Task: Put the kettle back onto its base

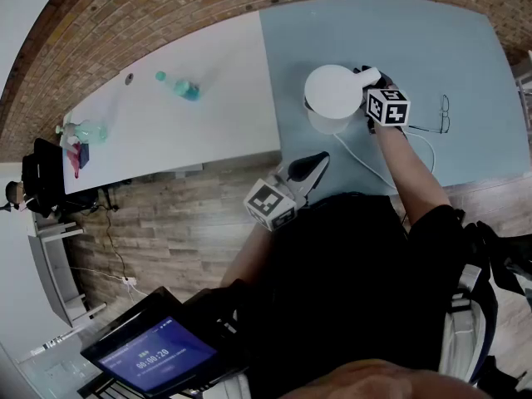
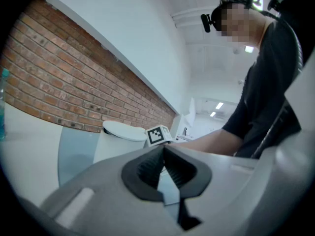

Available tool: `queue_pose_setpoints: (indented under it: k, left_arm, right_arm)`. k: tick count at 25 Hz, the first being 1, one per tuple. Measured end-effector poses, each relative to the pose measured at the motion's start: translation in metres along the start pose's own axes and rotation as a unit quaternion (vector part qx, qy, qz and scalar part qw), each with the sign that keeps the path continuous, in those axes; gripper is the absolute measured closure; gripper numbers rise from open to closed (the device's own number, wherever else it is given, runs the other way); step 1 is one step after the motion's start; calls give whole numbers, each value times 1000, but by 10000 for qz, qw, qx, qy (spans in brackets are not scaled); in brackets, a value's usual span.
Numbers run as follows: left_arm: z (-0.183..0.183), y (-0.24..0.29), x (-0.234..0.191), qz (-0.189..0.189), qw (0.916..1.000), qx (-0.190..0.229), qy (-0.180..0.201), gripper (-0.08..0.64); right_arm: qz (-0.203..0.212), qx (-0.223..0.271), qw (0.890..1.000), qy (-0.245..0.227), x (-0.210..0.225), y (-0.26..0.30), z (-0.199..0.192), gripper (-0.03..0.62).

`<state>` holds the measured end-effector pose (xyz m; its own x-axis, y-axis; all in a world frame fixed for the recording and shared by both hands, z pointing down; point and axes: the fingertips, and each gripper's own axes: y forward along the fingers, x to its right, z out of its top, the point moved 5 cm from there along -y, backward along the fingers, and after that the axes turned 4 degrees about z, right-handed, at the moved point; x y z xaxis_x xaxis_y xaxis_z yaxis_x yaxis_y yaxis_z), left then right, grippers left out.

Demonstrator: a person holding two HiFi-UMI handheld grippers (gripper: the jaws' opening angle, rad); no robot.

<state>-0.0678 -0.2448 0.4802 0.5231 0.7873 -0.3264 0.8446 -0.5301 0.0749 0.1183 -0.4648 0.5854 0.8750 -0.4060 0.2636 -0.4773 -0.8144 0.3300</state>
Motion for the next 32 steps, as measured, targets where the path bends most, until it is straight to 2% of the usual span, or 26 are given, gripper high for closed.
queue_pose_setpoints:
  k: [10, 22, 28, 32]
  left_arm:
    - [-1, -1, 1, -9, 10000, -13, -11, 555]
    - [-5, 3, 2, -3, 10000, 13, 2, 555]
    - [-3, -1, 0, -30, 10000, -74, -15, 555]
    - [-3, -3, 1, -19, 10000, -56, -29, 555]
  right_arm:
    - [-97, -56, 9997, -230, -3, 2, 1, 492]
    - [11, -135, 9992, -375, 0, 4, -2, 503]
    - [199, -295, 9987, -364, -2, 8, 0, 478]
    - [243, -372, 9981, -438, -3, 3, -10, 435]
